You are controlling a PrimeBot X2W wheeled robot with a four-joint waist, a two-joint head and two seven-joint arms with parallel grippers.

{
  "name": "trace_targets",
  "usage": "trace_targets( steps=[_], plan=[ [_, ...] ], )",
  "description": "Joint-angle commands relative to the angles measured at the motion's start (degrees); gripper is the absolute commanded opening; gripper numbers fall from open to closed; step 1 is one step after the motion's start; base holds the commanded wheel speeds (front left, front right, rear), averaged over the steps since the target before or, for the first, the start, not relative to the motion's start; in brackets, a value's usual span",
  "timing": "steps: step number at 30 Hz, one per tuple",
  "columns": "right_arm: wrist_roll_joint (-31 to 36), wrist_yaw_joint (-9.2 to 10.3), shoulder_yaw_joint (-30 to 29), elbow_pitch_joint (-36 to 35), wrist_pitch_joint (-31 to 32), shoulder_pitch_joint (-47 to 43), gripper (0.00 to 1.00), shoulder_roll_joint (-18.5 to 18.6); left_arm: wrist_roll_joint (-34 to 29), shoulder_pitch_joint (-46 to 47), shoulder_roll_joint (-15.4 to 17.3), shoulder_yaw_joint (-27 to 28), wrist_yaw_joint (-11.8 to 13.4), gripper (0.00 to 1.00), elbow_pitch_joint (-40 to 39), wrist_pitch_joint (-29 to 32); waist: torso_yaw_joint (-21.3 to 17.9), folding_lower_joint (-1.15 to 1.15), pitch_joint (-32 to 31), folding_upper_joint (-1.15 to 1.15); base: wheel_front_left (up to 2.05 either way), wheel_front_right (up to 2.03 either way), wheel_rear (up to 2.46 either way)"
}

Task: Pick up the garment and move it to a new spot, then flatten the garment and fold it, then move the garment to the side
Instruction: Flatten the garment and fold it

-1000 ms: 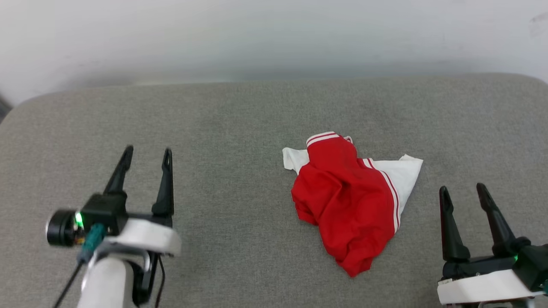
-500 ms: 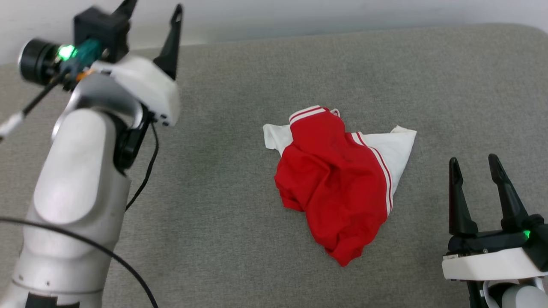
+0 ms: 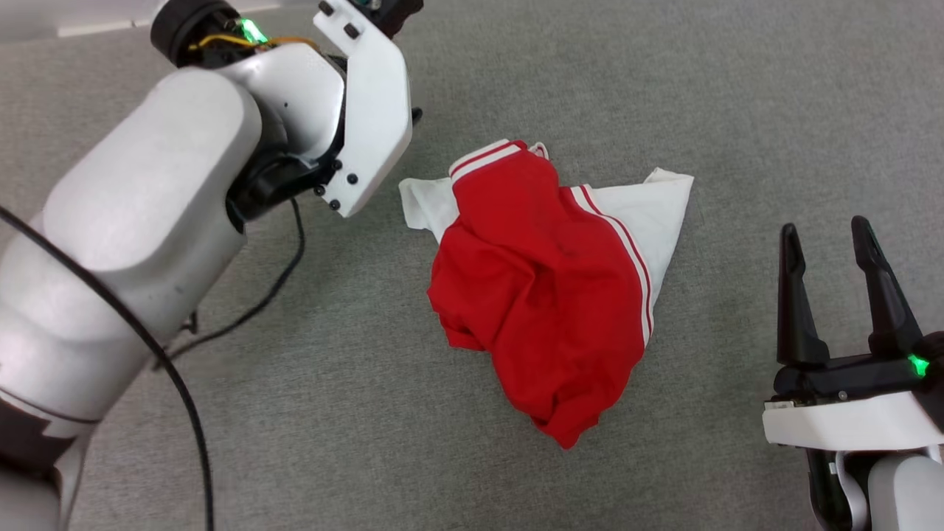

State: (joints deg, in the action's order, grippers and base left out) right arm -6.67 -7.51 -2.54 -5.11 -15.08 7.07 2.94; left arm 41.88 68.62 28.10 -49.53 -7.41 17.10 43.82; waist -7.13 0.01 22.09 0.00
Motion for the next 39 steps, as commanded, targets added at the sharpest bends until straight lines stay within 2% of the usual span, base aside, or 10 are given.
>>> trace_targets(
  steps=[1, 6, 10, 14, 18, 19, 20, 21, 30, 39],
  plan=[
    [-0.2, 0.04, 0.2, -0.1, -0.1, 1.0, 1.00, -0.1, 1.6, 1.5, 0.5, -1.7, 0.0, 1.00, 0.4, 1.8, -1.2, -0.01, 1.7, 0.00, 0.00, 0.00, 0.00],
    [-1.1, 0.04, 0.4, -0.3, -0.1, 2.6, 1.00, -0.1, 6.8, 5.1, 1.6, -9.0, 0.0, 1.00, 1.3, 8.5, -2.9, -0.01, 4.6, 0.00, 0.00, 0.00, 0.00],
    [-2.0, 0.04, 0.6, -0.2, -0.1, 3.7, 1.00, -0.1, 9.6, 6.5, 2.0, -14.4, 0.0, 1.00, 2.7, 11.4, -4.3, -0.01, 6.4, 0.00, 0.00, 0.00, 0.00],
    [-2.6, 0.04, 0.7, 0.0, -0.1, 4.2, 1.00, -0.1, 11.4, 6.5, 2.9, -20.1, 0.0, 1.00, 3.8, 12.4, -5.3, -0.01, 7.4, 0.00, 0.00, 0.00, 0.00],
    [-2.6, 0.04, 0.5, 0.0, -0.1, 4.3, 1.00, -0.1, 12.1, 5.6, 2.9, -23.2, 0.0, 1.00, 4.6, 11.5, -5.5, -0.01, 7.7, 0.00, 0.00, 0.00, 0.00],
    [-2.5, 0.04, 0.4, 0.0, -0.1, 4.2, 1.00, -0.1, 12.3, 5.6, 2.7, -23.4, 0.0, 0.47, 4.7, 11.1, -5.3, -0.01, 7.6, 0.00, 0.00, 0.00, 0.00],
    [-2.3, 0.04, 0.2, 0.1, -0.1, 4.1, 1.00, -0.1, 12.3, 5.8, 2.4, -23.6, 0.0, 0.04, 4.7, 10.4, -5.1, -0.01, 7.4, 0.00, 0.00, 0.00, 0.00],
    [-2.1, 0.04, 0.2, 0.2, -0.1, 4.0, 1.00, -0.1, 12.7, 6.1, 2.2, -23.7, 0.0, 0.00, 4.7, 9.7, -4.8, -0.01, 7.1, 0.00, 0.00, 0.00, 0.00],
    [-0.5, 0.04, 0.3, 0.7, -0.1, 1.8, 1.00, -0.1, 15.9, 7.6, 2.4, -23.5, 0.0, 0.00, 4.4, 1.8, -0.3, -0.01, 1.3, 0.00, 0.00, 0.00, 0.00],
    [1.0, 0.04, -0.1, 1.1, -0.1, -1.0, 1.00, -0.1, 20.3, 2.6, 12.1, -22.2, 0.4, 0.00, 2.4, -3.8, 5.0, -0.01, -4.0, 0.00, 0.00, 0.00, 0.00]
  ],
)
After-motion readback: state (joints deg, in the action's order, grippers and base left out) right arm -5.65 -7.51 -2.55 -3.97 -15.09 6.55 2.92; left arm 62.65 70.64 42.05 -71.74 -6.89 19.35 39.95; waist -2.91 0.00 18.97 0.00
